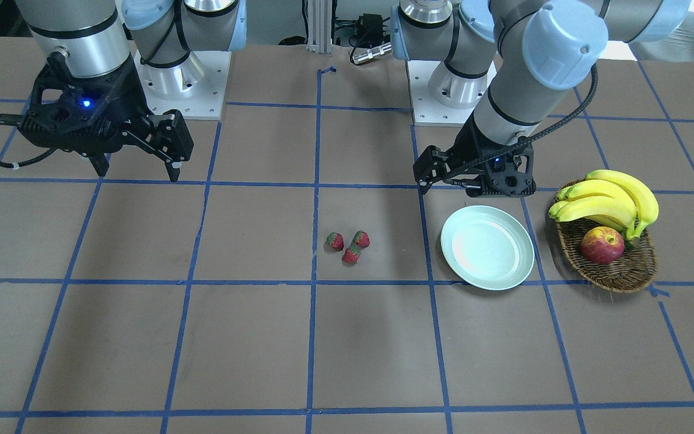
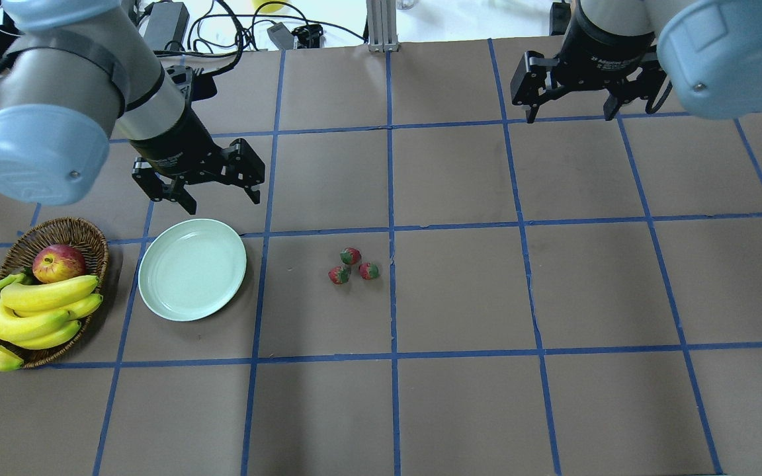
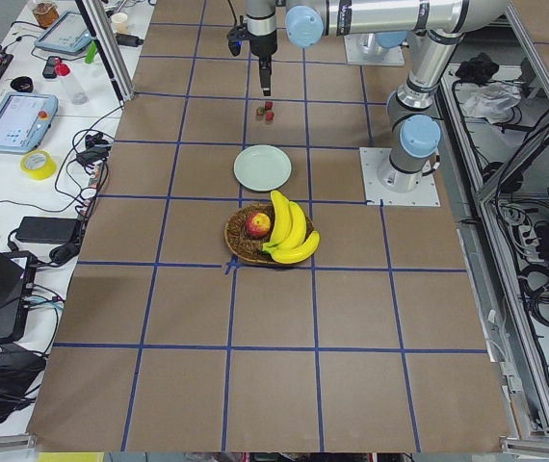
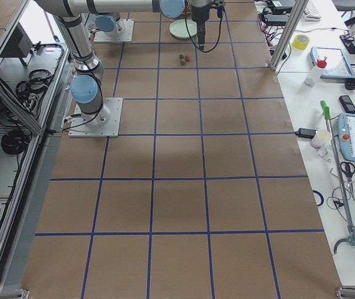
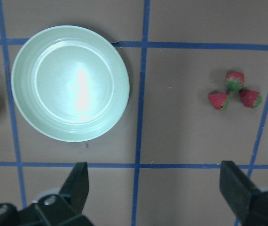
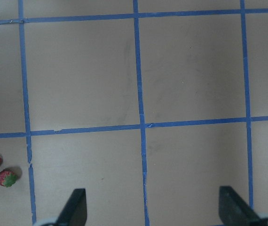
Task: Collect all strawberries into plate
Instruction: 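Move the left gripper over the strawberry cluster and lower it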
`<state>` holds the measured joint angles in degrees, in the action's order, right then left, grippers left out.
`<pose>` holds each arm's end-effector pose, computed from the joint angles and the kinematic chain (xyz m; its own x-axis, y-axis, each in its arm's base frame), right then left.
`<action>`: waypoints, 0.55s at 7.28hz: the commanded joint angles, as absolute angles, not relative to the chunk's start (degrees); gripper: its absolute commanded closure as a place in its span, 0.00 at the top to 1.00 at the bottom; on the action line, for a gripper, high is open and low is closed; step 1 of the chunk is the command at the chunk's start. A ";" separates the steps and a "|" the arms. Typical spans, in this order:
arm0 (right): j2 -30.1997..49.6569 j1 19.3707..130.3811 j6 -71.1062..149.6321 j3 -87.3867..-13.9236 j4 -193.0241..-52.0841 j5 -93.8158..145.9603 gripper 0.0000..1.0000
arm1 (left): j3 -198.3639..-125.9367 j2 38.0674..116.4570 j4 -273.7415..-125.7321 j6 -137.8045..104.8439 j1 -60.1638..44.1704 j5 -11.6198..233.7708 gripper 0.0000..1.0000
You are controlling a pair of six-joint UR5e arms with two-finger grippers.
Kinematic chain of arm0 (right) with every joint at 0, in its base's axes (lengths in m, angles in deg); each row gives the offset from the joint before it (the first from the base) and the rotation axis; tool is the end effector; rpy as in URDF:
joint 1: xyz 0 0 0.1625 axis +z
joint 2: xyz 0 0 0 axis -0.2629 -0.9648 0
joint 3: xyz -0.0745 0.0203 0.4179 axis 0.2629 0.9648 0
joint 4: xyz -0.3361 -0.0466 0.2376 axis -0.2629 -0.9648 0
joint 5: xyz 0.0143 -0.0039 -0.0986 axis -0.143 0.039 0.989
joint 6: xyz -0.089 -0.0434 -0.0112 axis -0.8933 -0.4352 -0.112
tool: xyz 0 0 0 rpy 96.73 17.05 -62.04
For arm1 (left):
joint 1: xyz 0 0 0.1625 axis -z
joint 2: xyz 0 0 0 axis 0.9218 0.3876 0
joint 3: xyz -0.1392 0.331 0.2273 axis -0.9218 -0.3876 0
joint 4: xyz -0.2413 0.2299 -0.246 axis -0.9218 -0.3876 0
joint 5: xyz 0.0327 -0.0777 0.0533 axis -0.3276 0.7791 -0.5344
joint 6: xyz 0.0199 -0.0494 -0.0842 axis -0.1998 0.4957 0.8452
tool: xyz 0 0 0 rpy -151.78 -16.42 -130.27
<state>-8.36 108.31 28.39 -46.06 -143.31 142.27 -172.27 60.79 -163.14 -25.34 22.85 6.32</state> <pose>0.1554 -0.5115 0.4979 -0.9978 0.0507 0.0426 0.0448 0.9907 -0.1282 -0.1455 -0.4960 0.3851 -0.9879 -0.1093 0.1102 -0.1008 0.9917 0.0796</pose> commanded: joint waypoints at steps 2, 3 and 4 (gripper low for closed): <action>-8.44 108.32 28.39 -46.25 -143.28 142.17 1.00 | -183.92 63.11 -145.20 -14.32 27.28 8.24 1.00; -8.44 108.32 28.39 -46.25 -143.28 142.26 1.00 | -185.08 64.16 -144.37 -10.86 29.12 7.90 1.00; -8.44 108.32 28.39 -46.25 -143.19 142.26 1.00 | -185.17 65.39 -143.58 -10.82 31.14 5.98 1.00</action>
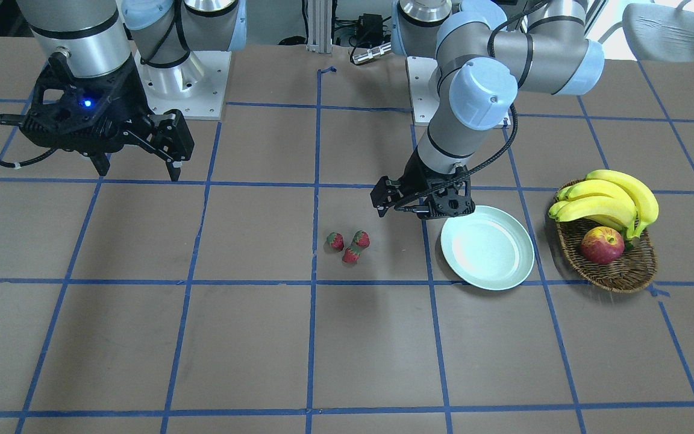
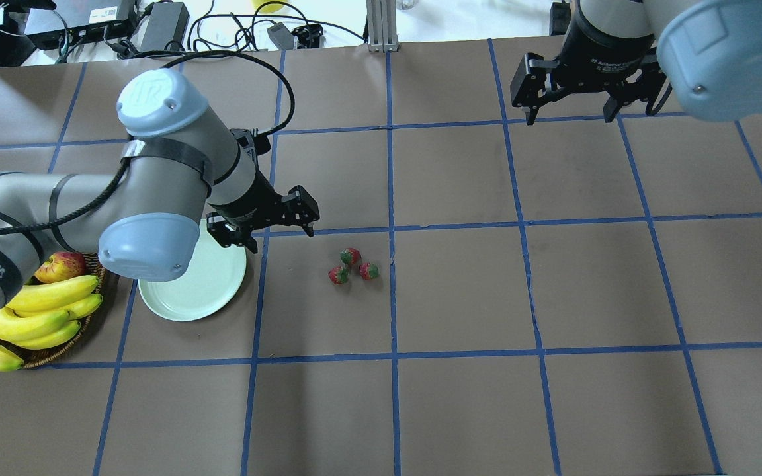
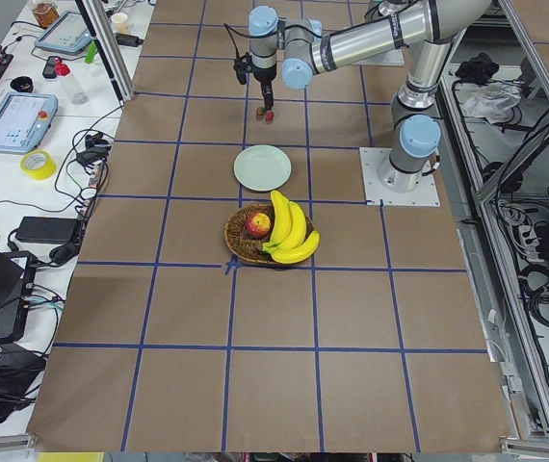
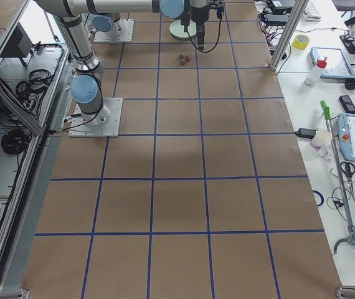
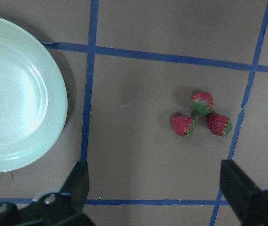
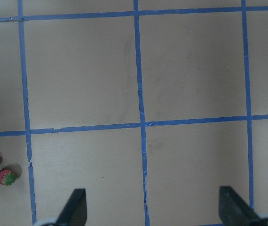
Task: Collect all strawberries into plate
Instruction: 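Move the left gripper over the strawberry cluster and lower it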
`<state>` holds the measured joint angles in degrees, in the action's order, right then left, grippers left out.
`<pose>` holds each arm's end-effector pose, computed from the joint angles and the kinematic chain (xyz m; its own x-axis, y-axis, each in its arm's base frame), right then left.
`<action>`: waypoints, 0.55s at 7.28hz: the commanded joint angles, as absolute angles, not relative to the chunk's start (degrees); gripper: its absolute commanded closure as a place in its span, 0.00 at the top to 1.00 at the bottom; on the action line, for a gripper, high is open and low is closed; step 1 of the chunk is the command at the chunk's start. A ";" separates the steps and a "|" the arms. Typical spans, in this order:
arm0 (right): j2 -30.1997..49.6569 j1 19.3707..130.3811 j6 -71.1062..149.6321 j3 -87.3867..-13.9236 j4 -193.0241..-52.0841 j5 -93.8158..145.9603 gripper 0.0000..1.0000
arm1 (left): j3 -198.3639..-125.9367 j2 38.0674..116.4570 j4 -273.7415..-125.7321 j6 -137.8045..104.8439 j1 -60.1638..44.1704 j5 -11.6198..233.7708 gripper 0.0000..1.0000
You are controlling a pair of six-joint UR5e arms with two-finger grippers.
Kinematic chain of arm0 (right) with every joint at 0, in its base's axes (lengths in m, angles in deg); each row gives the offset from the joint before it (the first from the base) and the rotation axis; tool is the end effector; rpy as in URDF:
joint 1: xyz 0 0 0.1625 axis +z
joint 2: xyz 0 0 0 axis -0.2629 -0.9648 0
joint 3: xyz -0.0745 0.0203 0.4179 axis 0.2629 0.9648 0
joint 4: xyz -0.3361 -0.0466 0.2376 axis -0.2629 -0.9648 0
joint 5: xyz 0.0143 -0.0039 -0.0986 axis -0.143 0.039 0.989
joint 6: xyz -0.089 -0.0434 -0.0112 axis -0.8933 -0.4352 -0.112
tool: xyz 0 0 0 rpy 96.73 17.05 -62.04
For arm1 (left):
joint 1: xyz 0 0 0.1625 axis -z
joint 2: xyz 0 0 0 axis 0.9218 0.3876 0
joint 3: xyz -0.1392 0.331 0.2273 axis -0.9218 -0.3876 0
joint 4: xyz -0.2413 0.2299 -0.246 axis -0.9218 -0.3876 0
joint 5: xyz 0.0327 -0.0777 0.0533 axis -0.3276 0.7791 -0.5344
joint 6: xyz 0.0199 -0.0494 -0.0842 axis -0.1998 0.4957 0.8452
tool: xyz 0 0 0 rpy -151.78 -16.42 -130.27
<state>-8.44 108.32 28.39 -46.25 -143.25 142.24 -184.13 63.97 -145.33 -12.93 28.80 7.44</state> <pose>0.1555 -0.5106 0.4968 -0.9978 0.0503 0.0424 0.0446 0.9911 -0.1252 -0.1970 -0.4686 0.2926 -0.9684 -0.2162 0.1243 -0.2099 0.9758 0.0617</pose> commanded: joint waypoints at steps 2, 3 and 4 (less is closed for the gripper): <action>-8.53 108.41 28.39 -46.43 -143.19 142.26 1.00 | -185.35 68.99 -137.38 -10.65 32.47 5.69 1.00; -8.53 108.41 28.39 -46.43 -143.19 142.26 1.00 | -185.35 71.01 -133.77 -10.73 33.78 5.61 1.00; -8.62 108.41 28.39 -46.52 -143.19 142.26 1.00 | -185.52 73.46 -131.90 -10.73 34.75 5.61 1.00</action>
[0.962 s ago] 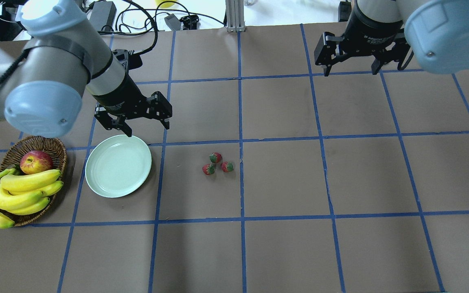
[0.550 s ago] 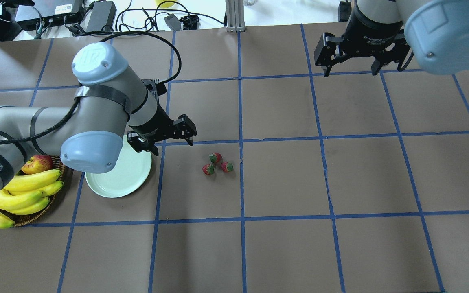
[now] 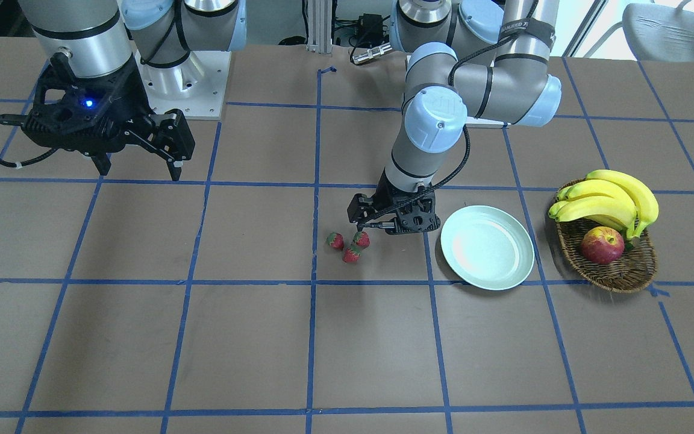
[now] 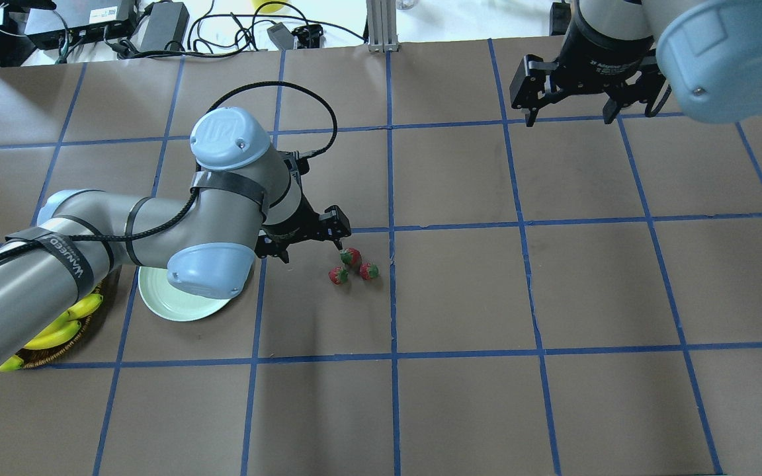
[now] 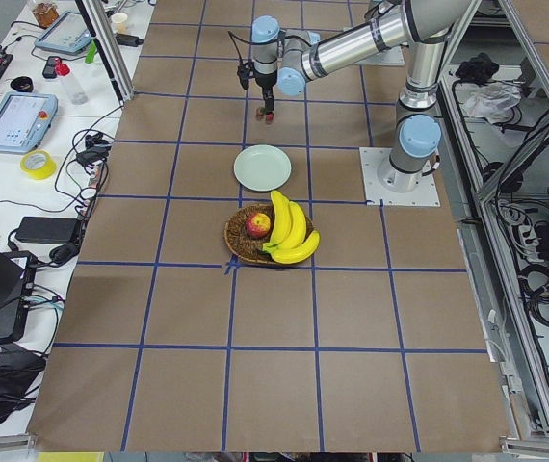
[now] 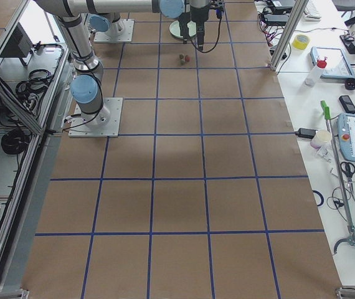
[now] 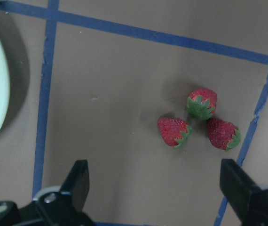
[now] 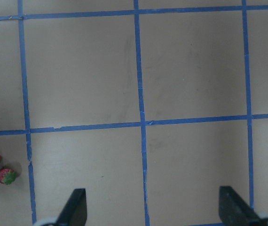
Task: Collect all strawberries into plate
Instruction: 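Move the left gripper over the strawberry cluster and lower it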
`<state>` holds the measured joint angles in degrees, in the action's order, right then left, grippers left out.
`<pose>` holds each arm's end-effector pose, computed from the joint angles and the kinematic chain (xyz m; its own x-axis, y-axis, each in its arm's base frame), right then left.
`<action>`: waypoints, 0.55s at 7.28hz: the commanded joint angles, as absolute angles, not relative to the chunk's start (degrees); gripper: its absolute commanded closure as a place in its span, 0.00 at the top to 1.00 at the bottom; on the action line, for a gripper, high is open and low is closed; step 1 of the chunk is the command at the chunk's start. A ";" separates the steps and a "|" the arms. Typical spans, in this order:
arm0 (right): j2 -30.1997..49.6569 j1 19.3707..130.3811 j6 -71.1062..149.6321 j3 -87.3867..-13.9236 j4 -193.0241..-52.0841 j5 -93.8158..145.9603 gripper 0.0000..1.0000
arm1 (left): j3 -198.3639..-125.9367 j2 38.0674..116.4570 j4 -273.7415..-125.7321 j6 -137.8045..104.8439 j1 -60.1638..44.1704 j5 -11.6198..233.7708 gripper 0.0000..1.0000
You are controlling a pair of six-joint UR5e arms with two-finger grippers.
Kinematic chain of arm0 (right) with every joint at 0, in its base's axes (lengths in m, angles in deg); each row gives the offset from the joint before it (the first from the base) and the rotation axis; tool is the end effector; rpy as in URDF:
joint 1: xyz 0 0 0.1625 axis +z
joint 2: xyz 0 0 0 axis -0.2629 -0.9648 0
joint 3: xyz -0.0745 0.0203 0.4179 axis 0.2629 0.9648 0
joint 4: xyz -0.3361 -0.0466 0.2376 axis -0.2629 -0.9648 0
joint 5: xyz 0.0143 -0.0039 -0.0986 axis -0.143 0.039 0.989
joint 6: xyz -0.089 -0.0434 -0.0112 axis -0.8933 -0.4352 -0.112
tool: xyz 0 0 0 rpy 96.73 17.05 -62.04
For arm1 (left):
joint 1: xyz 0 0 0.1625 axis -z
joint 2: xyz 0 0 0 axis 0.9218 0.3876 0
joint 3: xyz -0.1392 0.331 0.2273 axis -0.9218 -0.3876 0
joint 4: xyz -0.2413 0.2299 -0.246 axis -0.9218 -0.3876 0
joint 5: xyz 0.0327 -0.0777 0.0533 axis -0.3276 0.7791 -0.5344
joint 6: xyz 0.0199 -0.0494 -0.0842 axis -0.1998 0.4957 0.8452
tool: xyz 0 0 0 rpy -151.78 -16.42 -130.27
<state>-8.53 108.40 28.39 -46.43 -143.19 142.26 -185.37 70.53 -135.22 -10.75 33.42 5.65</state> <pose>0.1561 -0.5095 0.4960 -0.9979 0.0488 0.0430 0.0432 0.9915 -0.1226 -0.2353 -0.4742 0.2435 -0.9797 -0.1699 0.1069 -0.1689 0.9855 0.0178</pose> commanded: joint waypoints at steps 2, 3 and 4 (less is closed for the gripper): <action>-8.62 108.41 28.39 -46.52 -143.19 142.35 1.00 | -185.96 75.85 -130.40 -14.84 36.42 3.34 0.98; -8.62 108.41 28.39 -46.52 -143.19 142.35 1.00 | -186.84 76.47 -130.39 -16.43 36.69 3.06 0.98; -8.62 108.41 28.39 -46.52 -143.19 142.35 1.00 | -188.06 77.09 -130.39 -20.80 36.69 2.97 0.98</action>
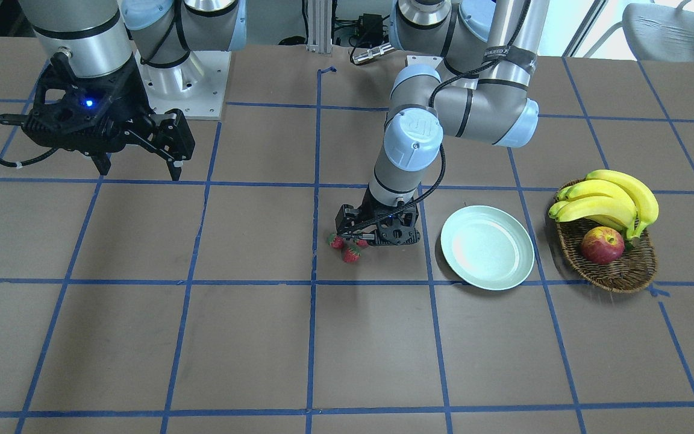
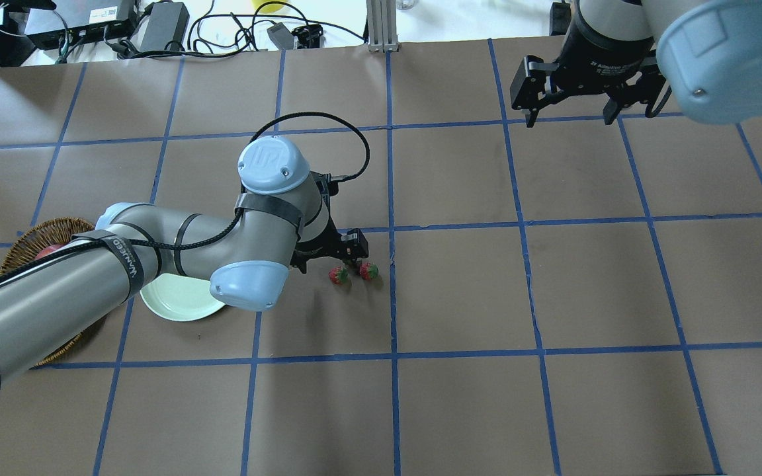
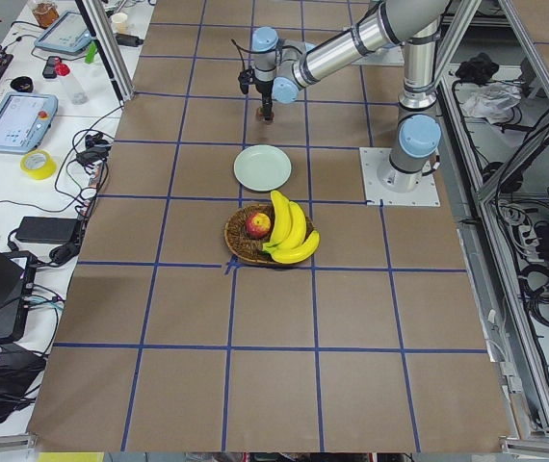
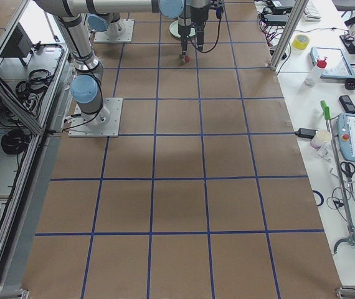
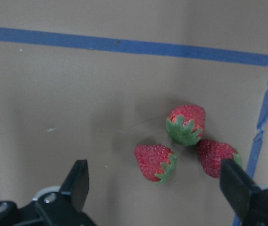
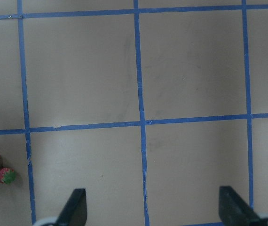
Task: Collect all strawberries into plate
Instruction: 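Move the left gripper over the strawberry cluster and lower it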
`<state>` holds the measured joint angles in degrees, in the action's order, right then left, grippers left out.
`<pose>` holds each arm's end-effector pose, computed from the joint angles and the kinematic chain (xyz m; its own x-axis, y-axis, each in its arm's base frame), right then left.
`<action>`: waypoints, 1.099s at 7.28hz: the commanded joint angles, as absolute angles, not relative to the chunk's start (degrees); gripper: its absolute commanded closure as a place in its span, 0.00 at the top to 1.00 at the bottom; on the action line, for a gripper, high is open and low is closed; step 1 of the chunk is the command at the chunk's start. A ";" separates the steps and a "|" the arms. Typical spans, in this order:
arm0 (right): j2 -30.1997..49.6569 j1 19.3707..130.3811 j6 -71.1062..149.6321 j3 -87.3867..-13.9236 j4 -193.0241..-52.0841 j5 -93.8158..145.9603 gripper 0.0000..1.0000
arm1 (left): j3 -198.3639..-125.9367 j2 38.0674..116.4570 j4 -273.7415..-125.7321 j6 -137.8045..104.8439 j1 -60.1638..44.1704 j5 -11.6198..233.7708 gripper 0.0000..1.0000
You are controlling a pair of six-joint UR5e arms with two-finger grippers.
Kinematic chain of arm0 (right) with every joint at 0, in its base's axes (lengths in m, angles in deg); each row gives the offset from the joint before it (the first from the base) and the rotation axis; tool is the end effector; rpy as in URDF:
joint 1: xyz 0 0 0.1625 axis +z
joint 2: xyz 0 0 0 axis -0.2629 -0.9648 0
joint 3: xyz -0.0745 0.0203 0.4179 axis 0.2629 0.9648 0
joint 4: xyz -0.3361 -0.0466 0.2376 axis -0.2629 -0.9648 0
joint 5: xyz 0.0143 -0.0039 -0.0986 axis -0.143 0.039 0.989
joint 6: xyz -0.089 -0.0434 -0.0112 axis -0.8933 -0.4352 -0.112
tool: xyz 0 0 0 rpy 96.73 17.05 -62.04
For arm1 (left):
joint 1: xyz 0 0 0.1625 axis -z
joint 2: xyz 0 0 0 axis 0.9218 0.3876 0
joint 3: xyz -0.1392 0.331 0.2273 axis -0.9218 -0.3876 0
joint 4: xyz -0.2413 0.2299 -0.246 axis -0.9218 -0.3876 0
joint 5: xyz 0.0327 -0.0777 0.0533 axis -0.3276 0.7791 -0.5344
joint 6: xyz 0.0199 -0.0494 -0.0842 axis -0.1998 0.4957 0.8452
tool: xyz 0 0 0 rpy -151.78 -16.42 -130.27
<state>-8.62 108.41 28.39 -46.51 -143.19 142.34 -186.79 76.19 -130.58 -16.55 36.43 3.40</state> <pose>0.1560 -0.5088 0.4961 -0.9978 0.0488 0.0444 0.0431 0.9915 -0.1229 -0.2572 -0.4666 0.1908 -0.9980 -0.0199 0.0595 -0.0177 0.9991 0.0382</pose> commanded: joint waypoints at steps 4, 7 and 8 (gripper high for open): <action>-8.62 108.32 28.39 -46.61 -143.19 142.52 1.00 | -187.12 78.06 -129.87 -21.46 36.69 3.76 0.75; -8.53 108.41 28.39 -46.69 -143.28 142.26 1.00 | -186.05 78.15 -130.04 -21.02 36.69 4.73 0.63; -8.62 108.41 28.39 -46.78 -143.19 142.52 1.00 | -186.31 78.23 -130.39 -21.02 36.69 4.81 0.45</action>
